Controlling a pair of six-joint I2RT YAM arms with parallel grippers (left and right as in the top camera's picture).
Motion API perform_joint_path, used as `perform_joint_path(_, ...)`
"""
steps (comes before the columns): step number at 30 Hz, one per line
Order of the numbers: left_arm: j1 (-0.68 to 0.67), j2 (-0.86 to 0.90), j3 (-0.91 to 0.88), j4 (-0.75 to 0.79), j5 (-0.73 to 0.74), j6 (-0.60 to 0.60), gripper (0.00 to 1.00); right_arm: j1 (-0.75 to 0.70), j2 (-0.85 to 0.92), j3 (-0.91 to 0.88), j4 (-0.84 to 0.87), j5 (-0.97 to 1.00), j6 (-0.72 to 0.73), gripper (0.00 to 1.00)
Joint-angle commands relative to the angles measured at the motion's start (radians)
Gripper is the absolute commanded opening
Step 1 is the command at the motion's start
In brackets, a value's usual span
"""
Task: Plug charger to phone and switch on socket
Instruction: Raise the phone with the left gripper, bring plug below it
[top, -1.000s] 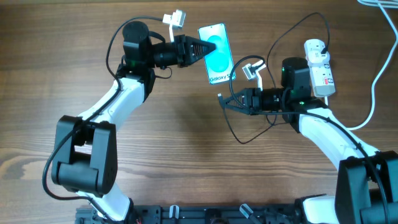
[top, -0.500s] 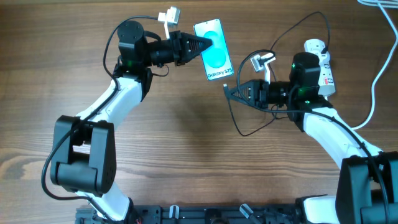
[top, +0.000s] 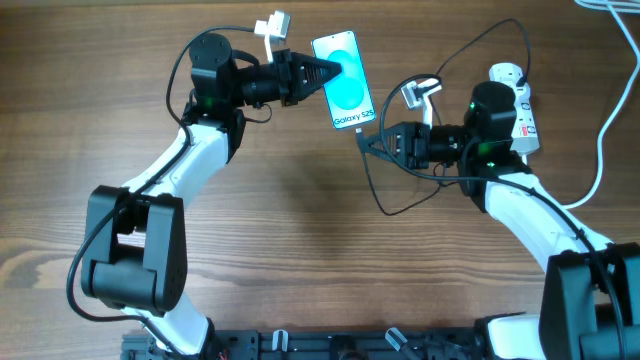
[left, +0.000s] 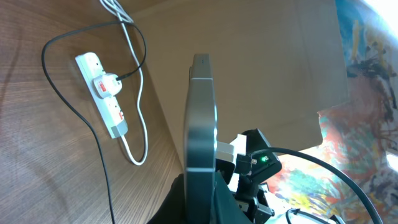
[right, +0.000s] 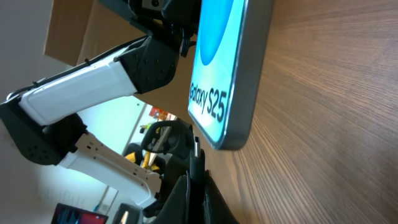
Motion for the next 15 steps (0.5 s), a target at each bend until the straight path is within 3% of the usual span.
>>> perform_joint_path(1, 0.002, -0.006, 0.016, 0.011, 0.002, -0.011, 0.04, 0.008, 0.005, 0.005, 0.008, 0.035, 0.011, 0.04)
perform_joint_path(15, 0.000, -0.006, 0.016, 0.011, 0.018, -0.010, 0.04, 0.008, 0.005, 0.005, 0.039, 0.067, 0.043, 0.04)
